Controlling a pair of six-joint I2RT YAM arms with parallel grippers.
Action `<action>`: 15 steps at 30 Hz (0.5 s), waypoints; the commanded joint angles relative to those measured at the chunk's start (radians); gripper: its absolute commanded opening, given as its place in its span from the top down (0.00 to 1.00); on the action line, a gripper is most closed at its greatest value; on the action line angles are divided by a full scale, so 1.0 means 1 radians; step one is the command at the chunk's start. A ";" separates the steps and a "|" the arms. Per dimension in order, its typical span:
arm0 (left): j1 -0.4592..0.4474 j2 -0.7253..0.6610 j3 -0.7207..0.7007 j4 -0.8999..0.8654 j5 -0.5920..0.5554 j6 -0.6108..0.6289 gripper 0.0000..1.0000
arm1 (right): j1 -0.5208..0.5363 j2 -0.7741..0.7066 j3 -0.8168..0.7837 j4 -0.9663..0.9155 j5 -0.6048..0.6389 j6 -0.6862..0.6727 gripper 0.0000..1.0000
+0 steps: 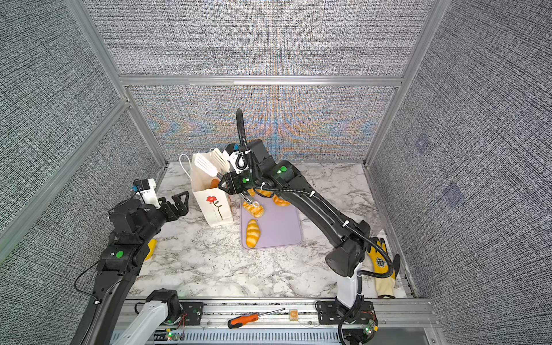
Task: Pack bread into a paper bag
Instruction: Pick up the bread from the tray.
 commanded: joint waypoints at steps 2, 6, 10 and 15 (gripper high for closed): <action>0.001 -0.003 -0.007 0.043 0.059 -0.007 0.01 | 0.002 -0.058 -0.032 -0.014 0.046 -0.041 0.43; 0.000 -0.027 -0.017 0.036 0.057 -0.020 0.01 | 0.002 -0.129 -0.115 -0.047 0.118 -0.050 0.42; 0.000 -0.061 -0.024 0.010 0.036 -0.027 0.01 | 0.000 -0.212 -0.239 -0.053 0.188 -0.036 0.41; -0.001 -0.090 -0.029 -0.023 0.026 -0.027 0.01 | 0.001 -0.296 -0.367 -0.081 0.254 0.005 0.41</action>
